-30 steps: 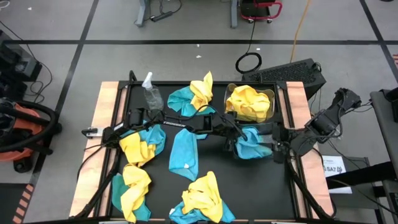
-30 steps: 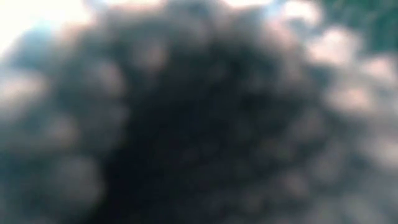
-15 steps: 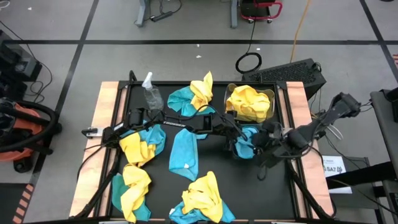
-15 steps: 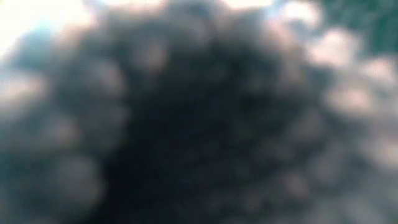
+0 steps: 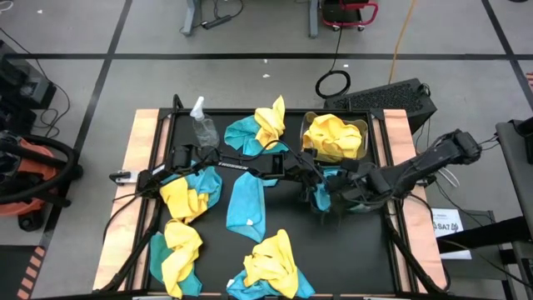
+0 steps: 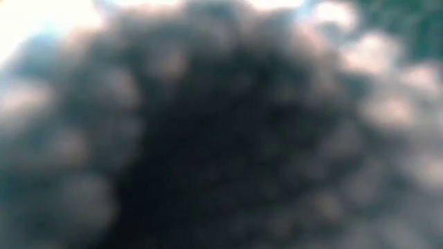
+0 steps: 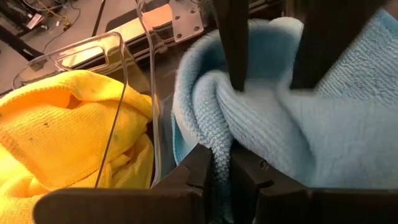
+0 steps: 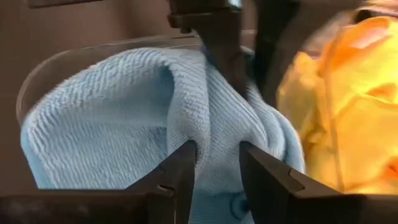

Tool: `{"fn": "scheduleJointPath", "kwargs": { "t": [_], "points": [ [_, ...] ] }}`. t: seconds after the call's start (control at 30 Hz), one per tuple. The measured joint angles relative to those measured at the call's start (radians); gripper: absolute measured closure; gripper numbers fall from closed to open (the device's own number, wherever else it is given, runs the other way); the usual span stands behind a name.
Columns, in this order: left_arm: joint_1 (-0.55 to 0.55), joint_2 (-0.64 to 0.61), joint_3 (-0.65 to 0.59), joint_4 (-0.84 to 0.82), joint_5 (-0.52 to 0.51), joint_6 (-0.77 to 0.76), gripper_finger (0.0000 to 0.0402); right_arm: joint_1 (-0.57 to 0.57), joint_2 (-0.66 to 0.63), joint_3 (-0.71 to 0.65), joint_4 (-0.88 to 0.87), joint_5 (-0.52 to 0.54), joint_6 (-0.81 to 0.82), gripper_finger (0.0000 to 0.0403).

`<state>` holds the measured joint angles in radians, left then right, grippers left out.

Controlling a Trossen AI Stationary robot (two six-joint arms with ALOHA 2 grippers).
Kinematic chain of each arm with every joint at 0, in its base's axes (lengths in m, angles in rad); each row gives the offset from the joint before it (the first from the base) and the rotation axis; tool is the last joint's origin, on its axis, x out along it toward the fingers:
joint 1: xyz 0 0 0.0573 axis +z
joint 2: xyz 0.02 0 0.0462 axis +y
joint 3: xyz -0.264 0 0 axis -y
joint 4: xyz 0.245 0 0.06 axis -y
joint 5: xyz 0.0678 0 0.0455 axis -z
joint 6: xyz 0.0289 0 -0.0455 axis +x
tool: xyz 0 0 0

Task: Sort microfiber towel by color & place in baskets
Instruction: Put the blue microfiber towel into the bottom transparent bin

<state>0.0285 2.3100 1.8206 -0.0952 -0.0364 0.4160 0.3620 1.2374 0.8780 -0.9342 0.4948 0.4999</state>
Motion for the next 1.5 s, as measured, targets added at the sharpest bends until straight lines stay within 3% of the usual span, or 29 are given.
{"fn": "scheduleJointPath", "kwargs": {
  "t": [0.17,0.5,0.67,0.8,1.1,1.33,1.5],
  "points": [
    [-0.007,-0.016,-0.004,-0.012,-0.002,0.016,0.0339,-0.046,0.065,-0.005,0.003,-0.086,-0.02,0.0285],
    [-0.02,-0.105,-0.006,-0.064,0.004,0.048,0.0217,-0.048,0.081,-0.137,0.092,-0.109,0.107,0.0285],
    [-0.042,-0.17,-0.005,-0.133,0.006,0.057,0.018,-0.073,0.081,-0.189,0.149,-0.147,0.124,0.0285],
    [-0.056,-0.234,-0.004,-0.216,0.001,0.063,0.0174,-0.109,0.08,-0.216,0.176,-0.224,0.129,0.0285],
    [-0.112,-0.441,-0.003,-0.564,-0.165,0.03,0.0173,-0.136,0.08,-0.228,0.183,-0.266,0.127,0.0285],
    [-0.16,-0.604,-0.003,-0.92,-0.255,-0.172,0.0173,-0.136,0.029,-0.218,0.17,-0.27,0.117,0.0285],
    [-0.195,-0.663,-0.003,-1.12,-0.258,-0.341,0.0173,-0.136,-0.041,-0.156,0.159,-0.289,0.101,0.0285]
  ]
}}
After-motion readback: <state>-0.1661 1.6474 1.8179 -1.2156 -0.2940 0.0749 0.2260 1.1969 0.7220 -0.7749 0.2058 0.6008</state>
